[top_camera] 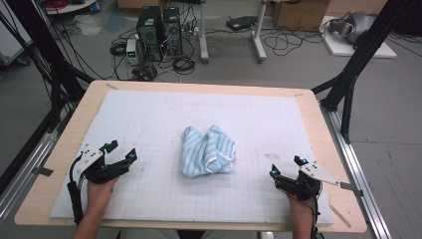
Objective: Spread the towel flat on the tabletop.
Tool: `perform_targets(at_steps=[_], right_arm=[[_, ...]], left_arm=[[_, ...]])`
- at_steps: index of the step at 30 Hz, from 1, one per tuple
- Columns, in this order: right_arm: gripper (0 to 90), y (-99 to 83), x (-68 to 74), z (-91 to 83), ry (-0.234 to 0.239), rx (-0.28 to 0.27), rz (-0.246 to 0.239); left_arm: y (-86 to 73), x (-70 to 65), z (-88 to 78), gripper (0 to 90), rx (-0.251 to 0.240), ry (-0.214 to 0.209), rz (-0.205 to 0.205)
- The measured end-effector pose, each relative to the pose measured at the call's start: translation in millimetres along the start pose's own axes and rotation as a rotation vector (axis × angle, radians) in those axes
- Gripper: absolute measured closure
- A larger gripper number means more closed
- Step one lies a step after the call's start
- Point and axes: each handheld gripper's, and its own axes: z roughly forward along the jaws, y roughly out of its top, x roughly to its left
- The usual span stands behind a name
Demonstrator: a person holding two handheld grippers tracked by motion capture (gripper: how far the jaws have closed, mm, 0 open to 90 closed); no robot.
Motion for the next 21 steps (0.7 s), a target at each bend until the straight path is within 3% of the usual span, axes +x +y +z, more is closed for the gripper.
perform_targets(at_steps=[7, 12, 21], right_arm=[[10.8, 0.2, -0.6, 0.2, 0.007, 0.006, 0.005], [10.8, 0.0, -2.4, -0.6, 0.04, -0.006, 0.009], [10.8, 0.0, 0.3, -0.6, 0.028, 0.0, 0.0]], left_arm=[[0.0, 0.6, 0.2, 21.0, 0.001, 0.002, -0.008], [0.3, 1.8, 0.9, 20.4, 0.006, -0.003, -0.019], [1.0, 1.9, 1.8, 21.6, 0.016, -0.017, -0.011]])
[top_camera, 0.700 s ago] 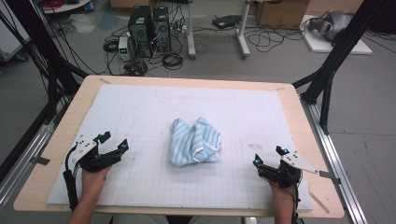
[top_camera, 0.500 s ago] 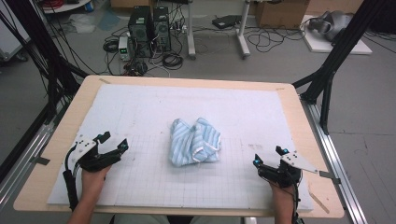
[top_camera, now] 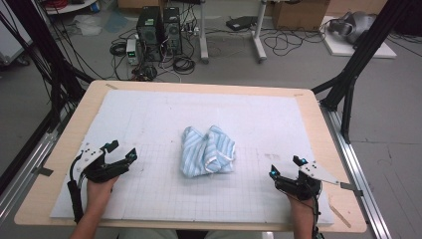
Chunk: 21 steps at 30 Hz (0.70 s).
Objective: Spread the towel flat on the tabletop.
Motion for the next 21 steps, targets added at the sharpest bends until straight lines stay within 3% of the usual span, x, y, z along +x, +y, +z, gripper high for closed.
perform_targets(at_steps=[4, 7, 9, 10, 14, 16, 19, 20, 21], right_arm=[[10.8, 0.1, -0.3, 0.3, 0.003, 0.002, -0.003], [10.8, 0.1, -0.7, 0.5, 0.004, 0.0, -0.002], [10.8, 0.1, -0.9, 0.5, 0.004, -0.002, -0.004], [10.8, 0.0, -0.9, 0.4, 0.003, -0.003, -0.005], [10.8, 0.0, 0.1, 0.1, 0.003, -0.002, -0.004], [10.8, 0.0, 0.1, 0.2, 0.002, -0.002, -0.009], [10.8, 0.2, 0.1, 0.5, 0.002, 0.002, -0.011], [10.8, 0.2, -0.1, 0.5, 0.002, 0.004, -0.014], [10.8, 0.3, 0.0, 0.7, 0.003, 0.004, -0.011]], left_arm=[[1.5, -2.5, 1.9, 21.1, 0.018, -0.004, 0.024], [4.9, -5.4, 4.5, 20.8, 0.015, -0.038, 0.002], [10.1, -10.8, 7.4, 20.7, 0.012, -0.069, 0.009], [17.2, -20.1, 13.5, 20.3, 0.021, -0.125, 0.028], [25.3, -39.4, 27.5, 19.9, 0.053, -0.214, 0.074], [26.5, -42.9, 30.0, 19.7, 0.057, -0.232, 0.078], [30.5, -58.1, 42.4, 19.8, 0.083, -0.325, 0.06], [32.0, -69.1, 51.3, 19.9, 0.109, -0.375, 0.065], [32.0, -69.1, 51.3, 19.9, 0.109, -0.375, 0.065]])
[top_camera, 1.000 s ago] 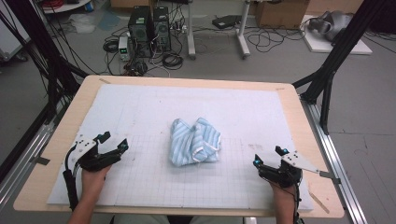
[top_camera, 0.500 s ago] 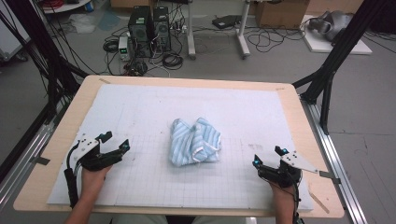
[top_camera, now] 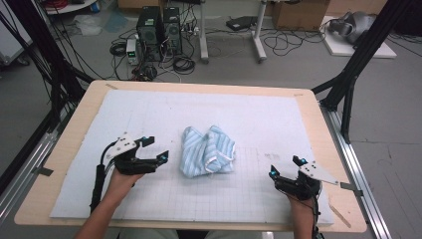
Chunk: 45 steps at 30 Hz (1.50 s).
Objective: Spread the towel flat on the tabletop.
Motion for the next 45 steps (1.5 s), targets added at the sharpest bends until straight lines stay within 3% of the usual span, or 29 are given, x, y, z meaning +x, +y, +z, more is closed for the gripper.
perform_targets(at_steps=[3, 8, 10, 14, 17, 20, 21, 22, 28, 32, 36, 39, 45], right_arm=[[10.8, 0.0, 0.0, 0.2, 0.0, 0.0, -0.001], [10.8, 0.3, 0.3, 0.8, -0.001, 0.008, -0.004], [10.8, 0.3, 0.4, 0.9, 0.0, 0.008, -0.004], [10.8, 0.4, 0.0, 1.3, 0.001, 0.007, -0.006], [10.8, 0.4, 0.3, 1.4, 0.0, 0.009, -0.008], [10.8, 0.4, 0.7, 1.4, 0.001, 0.014, -0.005], [10.8, 0.5, 0.8, 1.4, 0.001, 0.014, -0.005], [10.8, 0.5, 0.7, 1.6, 0.001, 0.015, -0.006], [11.1, 1.2, 1.6, 2.3, 0.004, 0.026, -0.012], [15.5, 3.7, 2.8, 5.1, 0.065, 0.068, 0.024], [15.5, 6.3, 12.7, 9.5, 0.12, 0.069, 0.015], [15.6, 11.2, 25.7, 16.7, 0.15, 0.077, -0.013], [16.3, 31.4, 60.3, 46.6, 0.242, 0.099, -0.126]], left_arm=[[2.5, -13.6, 22.3, 19.8, 0.06, -0.041, 0.021], [2.0, -29.8, 42.7, 19.9, 0.111, -0.042, 0.058], [-2.5, -36.7, 54.5, 20.5, 0.165, -0.025, 0.08], [-7.6, -39.3, 64.1, 23.4, 0.224, -0.02, 0.083], [-8.6, -37.5, 66.2, 34.7, 0.245, -0.018, 0.052], [-8.2, -34.3, 64.8, 63.3, 0.256, -0.046, 0.036], [-7.4, -33.7, 63.1, 71.9, 0.251, -0.057, 0.038], [-4.2, -33.1, 58.6, 74.5, 0.23, -0.067, 0.047], [3.3, -28.1, 41.6, 76.7, 0.178, -0.089, 0.032], [8.8, -20.6, 22.9, 76.7, 0.135, -0.079, 0.022], [14.3, -10.3, 0.3, 77.0, 0.081, -0.071, 0.008], [15.1, -6.9, -4.9, 77.2, 0.068, -0.067, -0.006], [16.7, 1.0, -8.6, 77.4, 0.048, -0.047, -0.024]])
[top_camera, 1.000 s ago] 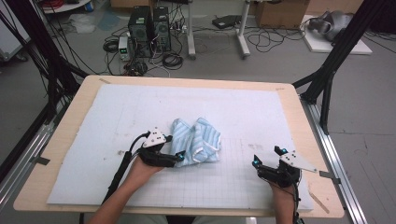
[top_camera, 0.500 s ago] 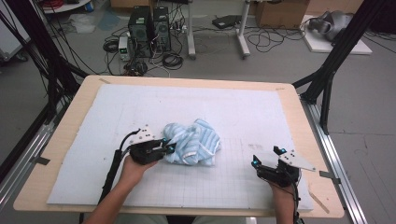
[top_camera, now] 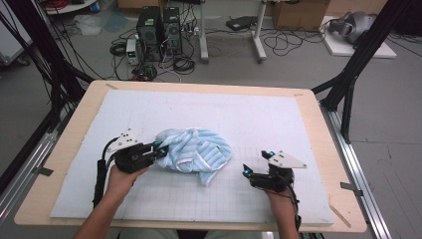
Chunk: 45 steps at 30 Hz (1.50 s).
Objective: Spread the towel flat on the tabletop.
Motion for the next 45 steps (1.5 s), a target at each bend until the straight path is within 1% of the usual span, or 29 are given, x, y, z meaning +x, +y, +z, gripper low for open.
perform_targets(at_steps=[1, 3, 4, 5, 7, 9, 10, 11, 13, 14, 15, 16, 17, 18, 20, 21, 23, 24, 26, 30, 32, 34, 37, 38, 40, 41, 43, 44, 45], right_arm=[[16.2, 5.6, 6.2, 8.7, 0.021, 0.016, -0.04], [16.0, 15.1, 16.6, 22.6, 0.068, 0.022, -0.092], [15.0, 18.5, 20.2, 28.4, 0.08, 0.018, -0.113], [12.5, 23.9, 25.4, 38.7, 0.092, 0.037, -0.139], [12.0, 30.8, 30.3, 53.9, 0.112, 0.067, -0.151], [12.5, 37.0, 34.8, 71.7, 0.125, 0.116, -0.173], [15.1, 38.0, 35.6, 79.4, 0.138, 0.143, -0.18], [20.6, 37.9, 35.7, 85.9, 0.162, 0.174, -0.171], [34.0, 35.5, 36.0, 96.7, 0.202, 0.232, -0.179], [41.1, 33.9, 36.2, 100.0, 0.221, 0.248, -0.181], [48.6, 33.1, 35.9, 101.4, 0.237, 0.251, -0.161], [62.1, 33.8, 35.0, 100.6, 0.258, 0.255, -0.139], [68.6, 33.8, 35.3, 100.2, 0.289, 0.259, -0.148], [74.3, 33.7, 37.1, 99.8, 0.294, 0.264, -0.15], [80.4, 35.0, 42.1, 97.4, 0.32, 0.267, -0.175], [81.9, 35.6, 45.8, 95.7, 0.347, 0.271, -0.188], [82.7, 34.9, 51.5, 94.4, 0.412, 0.269, -0.184], [82.7, 33.8, 57.2, 93.3, 0.456, 0.271, -0.179], [82.8, 31.8, 68.2, 91.7, 0.543, 0.274, -0.169], [83.2, 28.7, 89.5, 86.5, 0.683, 0.264, -0.177], [83.2, 28.5, 96.5, 82.7, 0.748, 0.256, -0.174], [82.8, 28.9, 99.3, 78.8, 0.749, 0.253, -0.194], [80.2, 28.2, 94.3, 75.7, 0.731, 0.242, -0.179], [73.2, 27.8, 89.7, 74.0, 0.712, 0.232, -0.166], [60.4, 27.4, 77.8, 69.5, 0.677, 0.212, -0.1], [43.3, 28.3, 66.7, 62.2, 0.61, 0.17, -0.05], [34.9, 30.9, 53.9, 53.1, 0.548, 0.107, 0.006], [34.9, 30.9, 53.9, 53.1, 0.548, 0.107, 0.006], [33.5, 32.9, 47.5, 48.1, 0.518, 0.069, 0.031]], left_arm=[[0.0, 0.7, 0.5, 77.4, -0.002, 0.001, -0.003], [-0.1, 2.0, 1.4, 77.4, -0.005, 0.005, -0.007], [-0.1, 2.0, 1.4, 77.4, -0.005, 0.005, -0.007], [-0.2, 3.6, 2.0, 77.5, -0.006, 0.009, -0.009], [-0.3, 3.9, 2.3, 77.5, -0.009, 0.01, -0.012], [-0.1, 5.3, 1.6, 77.5, -0.008, 0.013, -0.013], [-0.1, 5.3, 1.6, 77.5, -0.008, 0.013, -0.013], [-0.1, 6.8, 0.9, 77.5, -0.007, 0.016, -0.013], [-0.2, 7.3, 0.7, 77.6, -0.006, 0.016, -0.017], [-0.3, 8.1, 0.5, 77.6, -0.007, 0.018, -0.017], [-0.2, 8.1, 0.3, 77.7, -0.007, 0.018, -0.015], [-0.2, 8.1, 0.3, 77.7, -0.007, 0.018, -0.015], [0.0, 8.0, -0.4, 77.7, -0.014, 0.015, -0.016], [0.0, 8.0, -0.4, 77.7, -0.014, 0.015, -0.016], [0.7, 7.8, -2.0, 77.7, -0.02, 0.015, -0.013], [1.3, 8.0, -3.7, 77.7, -0.026, 0.019, -0.011], [2.1, 9.3, -6.1, 77.7, -0.036, 0.023, -0.016], [3.2, 11.2, -9.6, 77.7, -0.047, 0.031, -0.024], [3.7, 12.1, -10.9, 77.7, -0.051, 0.035, -0.024], [7.2, 14.0, -13.4, 77.7, -0.058, 0.036, -0.03], [8.5, 14.3, -13.2, 77.7, -0.055, 0.034, -0.025], [10.3, 14.5, -11.3, 77.7, -0.062, 0.033, -0.026], [12.7, 14.9, -4.5, 77.7, -0.052, 0.03, -0.023], [12.8, 14.8, -1.5, 77.7, -0.052, 0.031, -0.028], [12.4, 15.0, 3.7, 77.7, -0.046, 0.027, -0.031], [12.0, 14.9, 6.2, 77.7, -0.045, 0.027, -0.036], [11.5, 14.5, 9.9, 77.7, -0.041, 0.023, -0.035], [11.7, 13.9, 10.9, 77.7, -0.038, 0.02, -0.034], [11.9, 13.5, 12.2, 77.7, -0.039, 0.018, -0.031]])
